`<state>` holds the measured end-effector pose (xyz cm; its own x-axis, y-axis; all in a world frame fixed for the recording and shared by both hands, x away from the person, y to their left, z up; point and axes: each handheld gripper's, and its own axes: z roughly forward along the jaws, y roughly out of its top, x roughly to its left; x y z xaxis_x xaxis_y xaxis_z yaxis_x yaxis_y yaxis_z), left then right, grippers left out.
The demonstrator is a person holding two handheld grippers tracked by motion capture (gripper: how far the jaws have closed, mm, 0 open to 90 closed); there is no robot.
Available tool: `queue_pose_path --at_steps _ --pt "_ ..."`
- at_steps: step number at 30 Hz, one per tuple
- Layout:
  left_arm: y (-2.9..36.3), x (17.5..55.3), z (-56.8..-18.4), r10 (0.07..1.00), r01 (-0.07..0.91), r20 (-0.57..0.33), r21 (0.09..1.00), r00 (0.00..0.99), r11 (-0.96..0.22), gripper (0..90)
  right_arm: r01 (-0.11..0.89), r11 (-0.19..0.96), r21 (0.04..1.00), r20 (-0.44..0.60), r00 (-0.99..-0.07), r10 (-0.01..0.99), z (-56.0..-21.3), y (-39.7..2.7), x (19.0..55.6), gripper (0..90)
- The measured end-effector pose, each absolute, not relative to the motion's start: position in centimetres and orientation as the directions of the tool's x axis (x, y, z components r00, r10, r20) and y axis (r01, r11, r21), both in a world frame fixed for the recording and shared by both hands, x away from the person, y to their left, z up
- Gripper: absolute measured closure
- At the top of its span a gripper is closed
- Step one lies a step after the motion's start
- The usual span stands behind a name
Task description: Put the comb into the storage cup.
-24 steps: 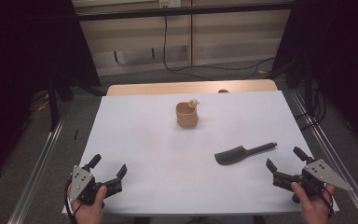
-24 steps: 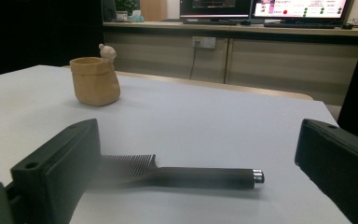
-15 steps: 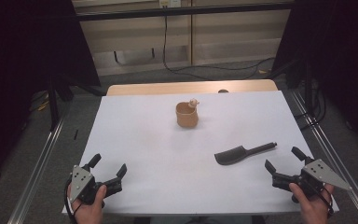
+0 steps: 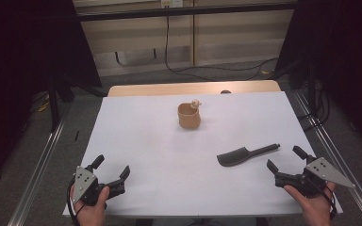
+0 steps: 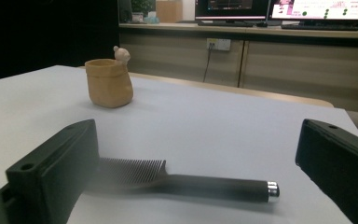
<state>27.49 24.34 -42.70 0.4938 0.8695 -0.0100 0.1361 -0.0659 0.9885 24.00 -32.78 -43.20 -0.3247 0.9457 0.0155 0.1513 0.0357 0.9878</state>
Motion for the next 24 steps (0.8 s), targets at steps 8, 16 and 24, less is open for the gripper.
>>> queue_pose_path --at_steps 8,16,24 --pt "24.4 27.5 -42.6 0.867 0.132 -0.011 0.989 0.498 -0.063 3.5 0.144 0.046 0.988 0.004 -0.325 0.946 -42.2 -33.1 25.1 0.0" --pt "24.3 27.6 -42.7 0.868 0.132 -0.012 0.989 0.497 -0.062 3.5 0.145 0.032 0.989 0.019 -0.335 0.942 -41.6 -32.9 27.1 4.3" --pt "24.3 27.6 -42.7 0.87 0.135 -0.014 0.989 0.492 -0.06 3.4 0.14 0.055 0.989 -0.008 -0.318 0.948 -41.4 -32.5 29.6 5.4"
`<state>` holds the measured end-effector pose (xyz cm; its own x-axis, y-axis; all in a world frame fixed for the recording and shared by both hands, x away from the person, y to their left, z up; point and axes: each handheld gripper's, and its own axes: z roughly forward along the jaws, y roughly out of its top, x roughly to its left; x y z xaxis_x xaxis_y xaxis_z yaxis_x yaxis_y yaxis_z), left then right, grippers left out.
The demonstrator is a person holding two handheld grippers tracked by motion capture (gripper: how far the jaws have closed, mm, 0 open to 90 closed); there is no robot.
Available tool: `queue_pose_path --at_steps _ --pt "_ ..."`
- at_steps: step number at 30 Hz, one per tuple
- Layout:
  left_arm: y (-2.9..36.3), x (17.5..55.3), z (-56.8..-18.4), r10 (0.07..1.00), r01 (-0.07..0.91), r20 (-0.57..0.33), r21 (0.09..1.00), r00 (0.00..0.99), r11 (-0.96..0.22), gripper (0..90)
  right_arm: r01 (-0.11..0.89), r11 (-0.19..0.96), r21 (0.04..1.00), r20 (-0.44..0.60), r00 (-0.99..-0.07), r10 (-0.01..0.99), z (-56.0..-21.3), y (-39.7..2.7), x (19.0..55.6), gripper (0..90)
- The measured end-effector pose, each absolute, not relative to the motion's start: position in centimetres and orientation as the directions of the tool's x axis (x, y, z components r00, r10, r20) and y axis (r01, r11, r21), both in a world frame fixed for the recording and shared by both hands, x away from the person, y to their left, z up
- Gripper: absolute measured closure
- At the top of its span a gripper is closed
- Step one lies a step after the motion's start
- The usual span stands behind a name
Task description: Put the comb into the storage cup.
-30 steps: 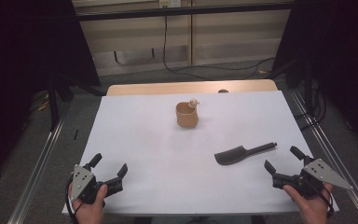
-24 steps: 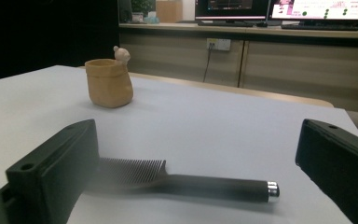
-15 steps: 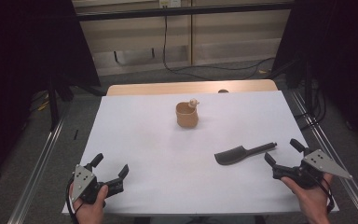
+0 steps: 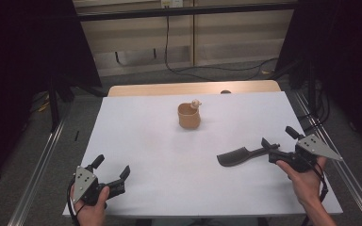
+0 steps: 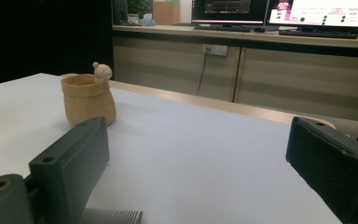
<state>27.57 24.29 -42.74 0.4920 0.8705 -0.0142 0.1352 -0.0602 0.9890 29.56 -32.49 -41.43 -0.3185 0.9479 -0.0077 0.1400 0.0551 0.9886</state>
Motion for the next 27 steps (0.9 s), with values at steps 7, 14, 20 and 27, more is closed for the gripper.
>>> queue_pose_path --at_steps 7,14,20,27 --pt "24.3 27.6 -42.7 0.872 0.132 -0.016 0.99 0.489 -0.056 3.5 0.129 0.026 0.991 0.011 -0.283 0.959 -41.3 -32.9 30.8 6.3" --pt "24.4 27.7 -42.7 0.873 0.135 -0.014 0.989 0.487 -0.059 3.4 0.136 0.048 0.99 -0.009 -0.274 0.962 -41.2 -32.9 32.1 7.3" --pt "24.3 27.7 -42.8 0.871 0.137 -0.016 0.989 0.491 -0.059 3.4 0.114 0.052 0.992 -0.022 -0.246 0.969 -40.2 -33.1 33.5 11.3" --pt "24.4 27.8 -42.8 0.875 0.143 -0.005 0.987 0.484 -0.073 3.4 0.187 0.072 0.98 -0.015 -0.294 0.956 -41.6 -33.2 34.1 32.2"
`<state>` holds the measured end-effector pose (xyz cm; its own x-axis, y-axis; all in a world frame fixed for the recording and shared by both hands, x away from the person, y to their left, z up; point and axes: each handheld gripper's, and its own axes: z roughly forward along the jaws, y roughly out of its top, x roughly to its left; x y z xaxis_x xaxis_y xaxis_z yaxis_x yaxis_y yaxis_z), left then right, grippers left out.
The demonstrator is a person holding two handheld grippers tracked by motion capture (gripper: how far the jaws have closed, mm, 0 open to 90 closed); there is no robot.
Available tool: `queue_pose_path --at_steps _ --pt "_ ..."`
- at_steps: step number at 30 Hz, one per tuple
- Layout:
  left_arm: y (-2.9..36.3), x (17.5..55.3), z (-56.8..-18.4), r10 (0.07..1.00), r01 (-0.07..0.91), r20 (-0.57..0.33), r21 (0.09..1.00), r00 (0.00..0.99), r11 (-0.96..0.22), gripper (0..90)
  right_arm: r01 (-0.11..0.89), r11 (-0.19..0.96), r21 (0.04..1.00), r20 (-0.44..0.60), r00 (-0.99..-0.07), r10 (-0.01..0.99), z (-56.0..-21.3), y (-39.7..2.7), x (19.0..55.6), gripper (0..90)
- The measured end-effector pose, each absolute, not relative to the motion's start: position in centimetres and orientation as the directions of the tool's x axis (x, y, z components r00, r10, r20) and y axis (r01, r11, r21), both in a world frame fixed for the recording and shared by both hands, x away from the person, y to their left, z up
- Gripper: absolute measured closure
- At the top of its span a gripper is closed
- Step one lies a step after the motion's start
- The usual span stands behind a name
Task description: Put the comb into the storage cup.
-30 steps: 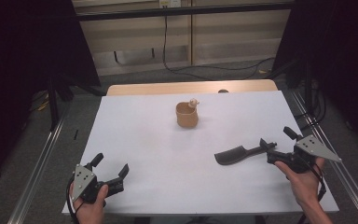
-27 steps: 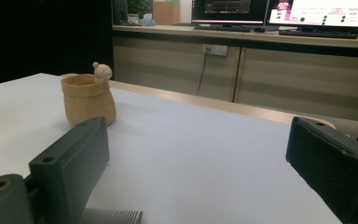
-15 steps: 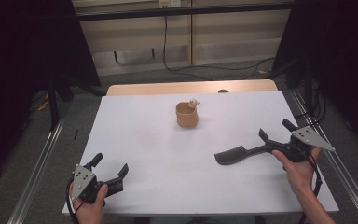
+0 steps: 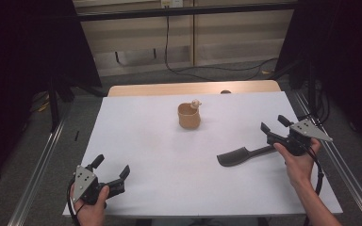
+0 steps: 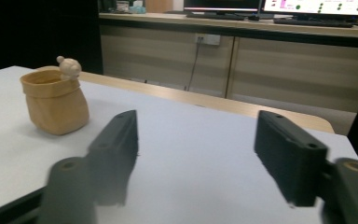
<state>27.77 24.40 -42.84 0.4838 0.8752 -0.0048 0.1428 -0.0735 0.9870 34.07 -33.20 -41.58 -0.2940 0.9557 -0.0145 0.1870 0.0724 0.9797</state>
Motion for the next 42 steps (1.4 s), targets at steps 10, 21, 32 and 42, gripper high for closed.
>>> queue_pose_path --at_steps 10,21,32,42 --pt "24.4 27.8 -42.8 0.87 0.14 -0.012 0.988 0.493 -0.065 3.4 0.201 0.075 0.977 -0.005 -0.329 0.944 -41.3 -33.7 34.0 60.5" --pt "24.4 27.8 -42.8 0.867 0.137 -0.011 0.988 0.497 -0.066 3.4 0.243 0.037 0.969 0.05 -0.342 0.939 -40.9 -34.3 34.0 84.4" --pt "24.4 27.9 -42.8 0.87 0.138 -0.008 0.988 0.492 -0.07 3.4 0.294 0.026 0.956 0.081 -0.348 0.934 -39.0 -34.8 34.4 90.0" --pt "24.4 27.8 -42.8 0.873 0.138 -0.022 0.989 0.487 -0.053 3.2 0.433 0.057 0.9 0.1 -0.33 0.939 -39.5 -35.1 35.8 90.0"
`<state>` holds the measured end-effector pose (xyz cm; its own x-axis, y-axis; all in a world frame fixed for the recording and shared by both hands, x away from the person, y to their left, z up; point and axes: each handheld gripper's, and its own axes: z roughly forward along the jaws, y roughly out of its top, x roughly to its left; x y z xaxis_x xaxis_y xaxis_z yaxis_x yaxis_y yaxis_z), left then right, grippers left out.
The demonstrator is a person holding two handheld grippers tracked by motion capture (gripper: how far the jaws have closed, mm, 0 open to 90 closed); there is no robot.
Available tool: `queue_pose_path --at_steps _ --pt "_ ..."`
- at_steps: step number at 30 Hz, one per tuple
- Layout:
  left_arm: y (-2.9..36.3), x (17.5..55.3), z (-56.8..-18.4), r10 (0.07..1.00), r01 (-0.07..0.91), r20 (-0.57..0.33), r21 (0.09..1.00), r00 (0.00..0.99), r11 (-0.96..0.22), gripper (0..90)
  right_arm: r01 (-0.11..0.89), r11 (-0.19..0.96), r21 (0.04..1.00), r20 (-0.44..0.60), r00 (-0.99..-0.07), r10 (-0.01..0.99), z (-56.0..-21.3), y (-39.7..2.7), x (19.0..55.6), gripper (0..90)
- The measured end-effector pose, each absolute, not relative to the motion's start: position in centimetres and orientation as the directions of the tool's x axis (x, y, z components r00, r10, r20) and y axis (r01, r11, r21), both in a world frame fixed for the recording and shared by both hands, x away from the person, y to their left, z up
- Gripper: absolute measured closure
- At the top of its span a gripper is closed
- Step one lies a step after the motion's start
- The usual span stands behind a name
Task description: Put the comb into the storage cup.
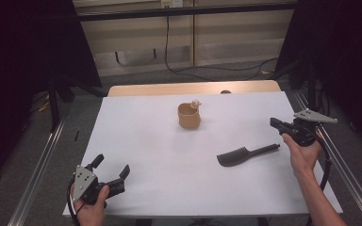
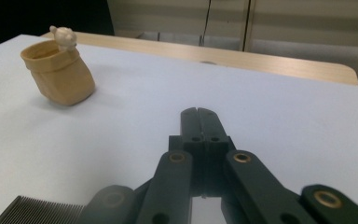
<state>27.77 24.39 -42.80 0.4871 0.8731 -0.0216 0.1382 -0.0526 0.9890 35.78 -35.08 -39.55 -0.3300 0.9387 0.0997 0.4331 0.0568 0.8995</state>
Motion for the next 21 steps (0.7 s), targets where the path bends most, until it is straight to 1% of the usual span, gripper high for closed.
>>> queue_pose_path --at_steps 8,9,14,16,21 --pt "24.4 27.8 -42.8 0.873 0.132 -0.011 0.989 0.487 -0.061 3.2 0.515 0.125 0.848 0.071 -0.344 0.936 -40.0 -35.0 36.3 90.0" --pt "24.4 27.9 -42.8 0.873 0.134 -0.014 0.989 0.488 -0.06 3.2 0.536 0.129 0.834 0.077 -0.345 0.936 -40.3 -34.8 36.5 90.0" --pt "24.4 27.8 -42.8 0.87 0.134 -0.02 0.99 0.493 -0.053 3.2 0.578 0.136 0.805 0.089 -0.343 0.935 -40.4 -34.8 36.8 90.0" --pt "24.4 27.8 -42.8 0.869 0.132 -0.016 0.99 0.494 -0.057 3.2 0.613 0.131 0.779 0.114 -0.345 0.932 -40.3 -34.9 37.0 90.0" --pt "24.4 27.8 -42.8 0.87 0.132 -0.011 0.989 0.493 -0.062 3.2 0.63 0.141 0.764 0.115 -0.347 0.931 -40.3 -34.8 37.2 90.0"
